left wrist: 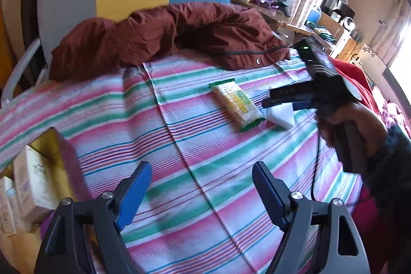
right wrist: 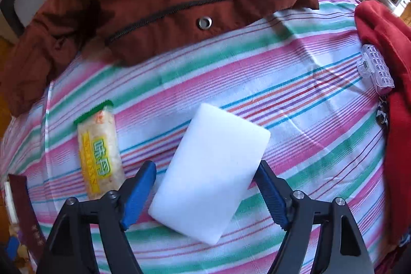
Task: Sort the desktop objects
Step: 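Grasp the WEIDAN cracker pack with left tool while right tool holds the white sponge, then carry the cracker pack with left tool while right tool carries the white sponge to the tray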
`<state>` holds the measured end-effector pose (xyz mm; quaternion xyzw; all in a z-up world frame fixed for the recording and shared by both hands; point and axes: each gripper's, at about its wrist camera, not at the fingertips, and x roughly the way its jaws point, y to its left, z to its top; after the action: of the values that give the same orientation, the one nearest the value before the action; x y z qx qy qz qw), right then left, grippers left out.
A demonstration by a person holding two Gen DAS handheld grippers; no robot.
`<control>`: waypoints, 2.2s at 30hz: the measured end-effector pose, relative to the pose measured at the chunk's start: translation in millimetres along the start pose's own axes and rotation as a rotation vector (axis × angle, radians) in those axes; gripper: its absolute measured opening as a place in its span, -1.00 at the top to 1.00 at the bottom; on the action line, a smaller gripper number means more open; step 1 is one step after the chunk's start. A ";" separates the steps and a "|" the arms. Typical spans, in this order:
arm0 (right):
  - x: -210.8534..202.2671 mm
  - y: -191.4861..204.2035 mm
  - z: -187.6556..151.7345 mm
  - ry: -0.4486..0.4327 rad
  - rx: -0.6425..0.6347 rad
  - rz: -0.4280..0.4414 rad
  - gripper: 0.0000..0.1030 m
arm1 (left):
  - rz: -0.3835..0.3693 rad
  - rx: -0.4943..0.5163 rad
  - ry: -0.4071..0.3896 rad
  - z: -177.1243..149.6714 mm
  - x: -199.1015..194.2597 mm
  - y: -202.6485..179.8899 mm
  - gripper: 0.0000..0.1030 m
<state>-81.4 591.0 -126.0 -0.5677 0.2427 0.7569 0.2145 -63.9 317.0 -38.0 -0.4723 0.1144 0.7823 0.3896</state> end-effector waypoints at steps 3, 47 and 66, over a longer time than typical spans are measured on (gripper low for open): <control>-2.6 2.7 0.2 0.006 -0.028 -0.013 -0.29 | -0.019 -0.049 0.046 13.7 20.5 -0.9 -0.31; -39.7 40.8 7.8 -0.193 -0.270 0.118 -0.25 | 0.018 -0.030 0.094 25.4 97.9 -23.8 0.02; -26.8 100.8 -33.0 -0.163 -0.479 0.156 -0.25 | 0.128 -0.091 -0.145 -16.5 -34.6 26.2 0.02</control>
<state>-109.9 489.8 -95.6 -0.5190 0.0817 0.8502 0.0338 -63.3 273.0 -23.0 -0.4232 0.0801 0.8422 0.3243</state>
